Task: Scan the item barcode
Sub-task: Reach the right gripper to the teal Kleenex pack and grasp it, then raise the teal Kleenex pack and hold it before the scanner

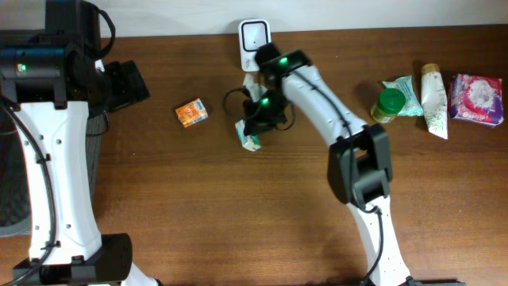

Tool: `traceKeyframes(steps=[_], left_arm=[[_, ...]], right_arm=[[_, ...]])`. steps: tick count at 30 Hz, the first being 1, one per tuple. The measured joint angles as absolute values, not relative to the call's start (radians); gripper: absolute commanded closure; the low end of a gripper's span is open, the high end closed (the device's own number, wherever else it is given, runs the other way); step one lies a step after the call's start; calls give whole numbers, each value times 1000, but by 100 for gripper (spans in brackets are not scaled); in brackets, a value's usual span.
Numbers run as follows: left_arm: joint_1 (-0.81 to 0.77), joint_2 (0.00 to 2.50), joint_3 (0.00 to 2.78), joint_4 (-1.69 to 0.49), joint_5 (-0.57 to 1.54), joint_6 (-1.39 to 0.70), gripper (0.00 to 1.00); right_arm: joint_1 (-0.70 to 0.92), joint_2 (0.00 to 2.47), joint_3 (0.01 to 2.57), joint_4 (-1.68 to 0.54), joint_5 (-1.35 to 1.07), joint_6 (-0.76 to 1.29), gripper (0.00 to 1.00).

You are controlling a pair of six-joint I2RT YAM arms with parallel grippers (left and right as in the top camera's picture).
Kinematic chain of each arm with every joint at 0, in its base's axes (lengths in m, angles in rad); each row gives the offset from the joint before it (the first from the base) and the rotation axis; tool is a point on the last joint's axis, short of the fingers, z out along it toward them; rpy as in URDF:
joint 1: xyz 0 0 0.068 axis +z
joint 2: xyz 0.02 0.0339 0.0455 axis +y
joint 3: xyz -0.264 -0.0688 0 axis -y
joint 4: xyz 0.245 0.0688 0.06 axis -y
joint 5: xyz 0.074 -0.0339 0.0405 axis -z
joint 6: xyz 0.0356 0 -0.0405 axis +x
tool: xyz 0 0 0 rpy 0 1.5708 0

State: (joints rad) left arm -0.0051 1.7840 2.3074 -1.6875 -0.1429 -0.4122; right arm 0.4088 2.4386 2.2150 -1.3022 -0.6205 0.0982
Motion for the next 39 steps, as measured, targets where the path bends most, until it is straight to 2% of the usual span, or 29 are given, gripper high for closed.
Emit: traceKeyframes(steps=[2, 4, 6, 7, 8, 9, 11, 14, 16, 17, 19, 20, 21, 23, 24, 25, 26, 27, 28, 34, 36, 37, 38, 39], left_arm=[[-5, 1784, 2307, -1687, -143, -412, 1], [-5, 1784, 2307, -1687, -143, -412, 1], [-5, 1784, 2307, -1687, -143, -412, 1], [-5, 1784, 2307, -1687, -143, -412, 1], [-5, 1784, 2307, -1687, -143, -412, 1], [-5, 1784, 2307, -1687, -143, -412, 1], [-5, 1784, 2307, -1687, -143, -412, 1], [-5, 1784, 2307, -1687, -143, -412, 1], [-5, 1784, 2307, -1687, -143, -412, 1], [-5, 1784, 2307, -1687, -143, -412, 1], [-5, 1784, 2307, -1687, -143, -412, 1], [-5, 1784, 2307, -1687, -143, -412, 1], [-5, 1784, 2307, -1687, -143, -412, 1], [-5, 1784, 2307, -1687, -143, -412, 1], [-5, 1784, 2307, -1687, -143, -412, 1], [-5, 1784, 2307, -1687, -143, -412, 1], [-5, 1784, 2307, -1687, -143, -412, 1], [-5, 1784, 2307, -1687, -143, -412, 1], [-5, 1784, 2307, -1687, -143, -412, 1], [-5, 1784, 2307, -1687, -143, -412, 1], [-5, 1784, 2307, -1687, -143, -412, 1], [-5, 1784, 2307, -1688, -143, -412, 1], [-5, 1784, 2307, -1687, -143, -412, 1], [-5, 1784, 2307, -1687, -143, -412, 1]], right_arm=[[327, 2438, 2194, -1317, -823, 7, 96], [276, 2435, 2079, -1270, -922, -34, 95], [233, 2434, 1955, -1213, -914, -22, 80], [211, 2434, 1955, -1229, -844, 12, 63], [201, 2434, 1957, -1250, -765, 23, 56], [196, 2423, 1962, -1282, -665, 55, 42], [197, 2369, 1964, -1303, -514, 109, 39], [197, 2277, 1981, -1336, -422, 139, 16], [198, 2276, 1982, -1328, -403, 142, 18], [199, 2276, 1982, -1322, -400, 146, 24], [204, 2278, 1982, -1298, -391, 149, 17], [213, 2278, 1982, -1296, -389, 150, 17], [226, 2278, 1980, -1294, -388, 147, 5], [245, 2279, 1979, -1291, -389, 146, 1], [251, 2279, 1979, -1288, -389, 143, 11], [253, 2279, 1979, -1287, -389, 138, 32], [258, 2279, 1973, -1274, -387, 121, 33], [268, 2279, 1944, -1246, -385, 110, 46], [284, 2281, 1918, -1236, -385, 102, 53], [274, 2286, 1824, -1116, -408, 96, 57], [274, 2289, 1758, -1054, -445, 96, 73], [274, 2287, 1732, -996, -491, 90, 89], [274, 2287, 1718, -973, -523, 94, 96], [273, 2286, 1717, -968, -547, 96, 96]])
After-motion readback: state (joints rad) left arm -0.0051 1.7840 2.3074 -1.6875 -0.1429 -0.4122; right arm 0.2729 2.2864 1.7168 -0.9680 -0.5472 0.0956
